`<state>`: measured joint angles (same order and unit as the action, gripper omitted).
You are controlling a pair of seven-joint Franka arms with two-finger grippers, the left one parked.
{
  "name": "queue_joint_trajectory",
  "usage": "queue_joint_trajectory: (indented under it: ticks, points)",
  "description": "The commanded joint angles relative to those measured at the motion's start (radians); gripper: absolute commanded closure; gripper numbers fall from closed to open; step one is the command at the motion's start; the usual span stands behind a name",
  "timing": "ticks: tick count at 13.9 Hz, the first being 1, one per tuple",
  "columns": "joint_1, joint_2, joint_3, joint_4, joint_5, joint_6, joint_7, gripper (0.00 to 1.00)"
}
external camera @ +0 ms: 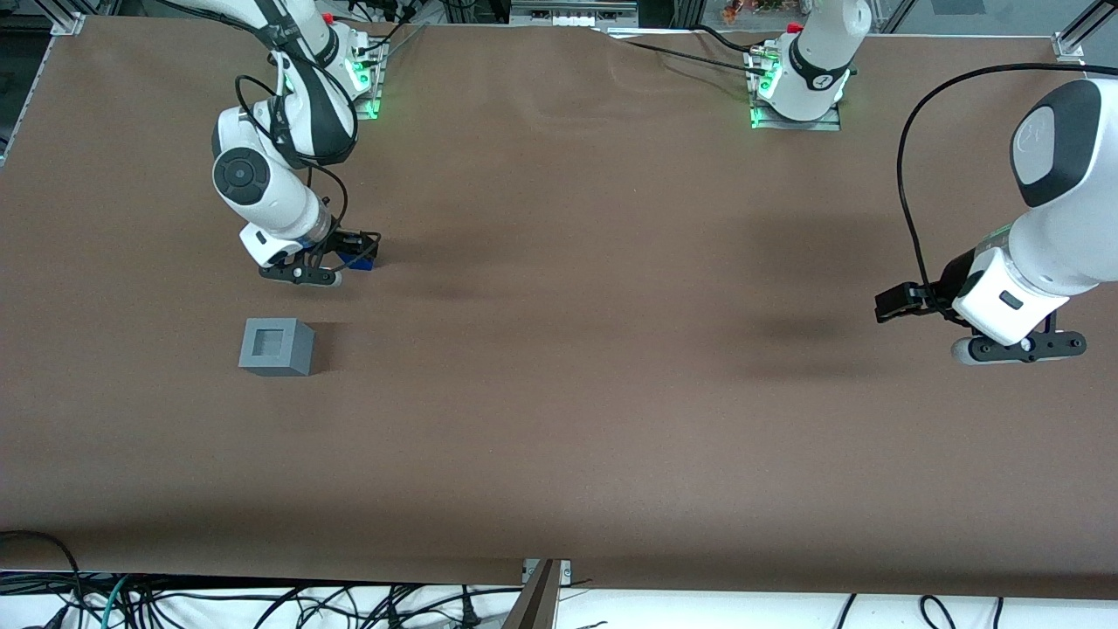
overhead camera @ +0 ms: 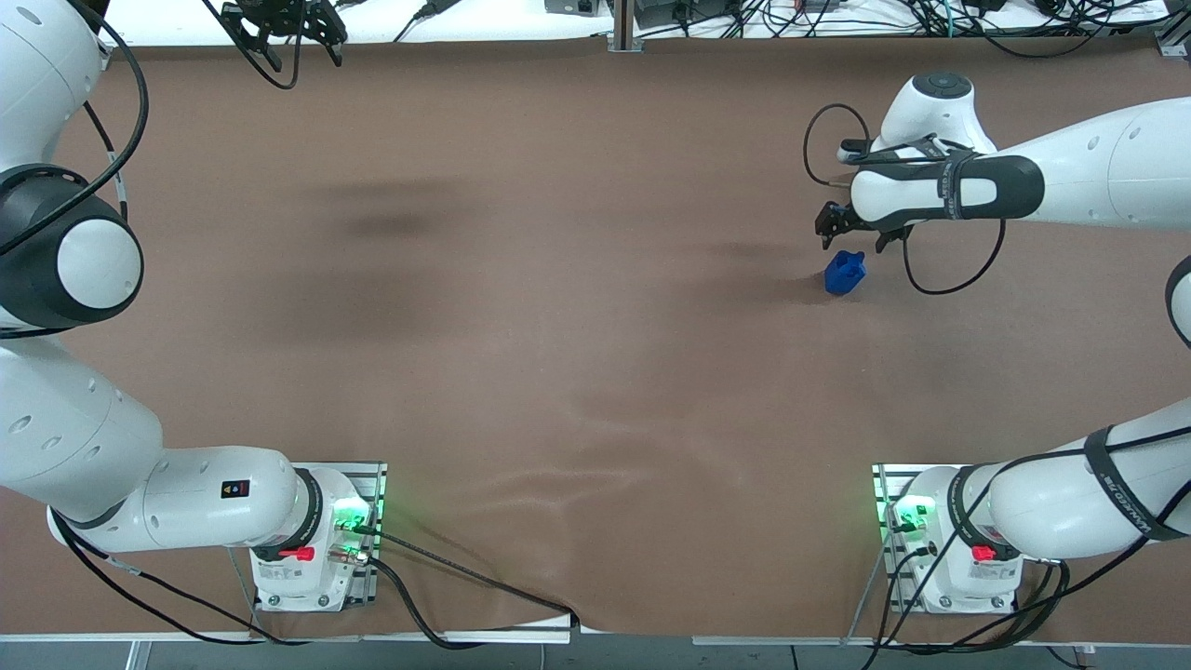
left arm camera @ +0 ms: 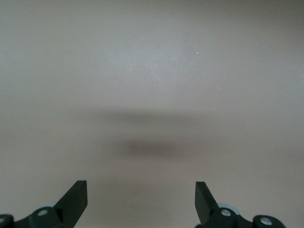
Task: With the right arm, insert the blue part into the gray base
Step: 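Close the right gripper on the blue part and lift it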
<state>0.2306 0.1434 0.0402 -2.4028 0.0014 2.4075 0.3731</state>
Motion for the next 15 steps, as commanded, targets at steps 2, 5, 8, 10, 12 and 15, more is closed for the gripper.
queue_joint_trajectory:
  ticks: [2,5,8,10,12,15]
  points:
    - [0.007,-0.010,0.000,-0.047,0.016,0.024,0.010,0.01]
    - [0.007,0.005,0.001,-0.076,0.016,0.091,0.010,0.01]
    - [0.007,0.005,0.001,-0.076,0.016,0.091,0.000,0.02]
    - [0.007,0.007,0.001,-0.078,0.016,0.088,-0.005,0.22]
    - [0.009,0.010,0.000,-0.081,0.016,0.088,-0.005,0.66]
    - [0.007,0.004,0.000,-0.085,0.016,0.075,0.001,1.00]
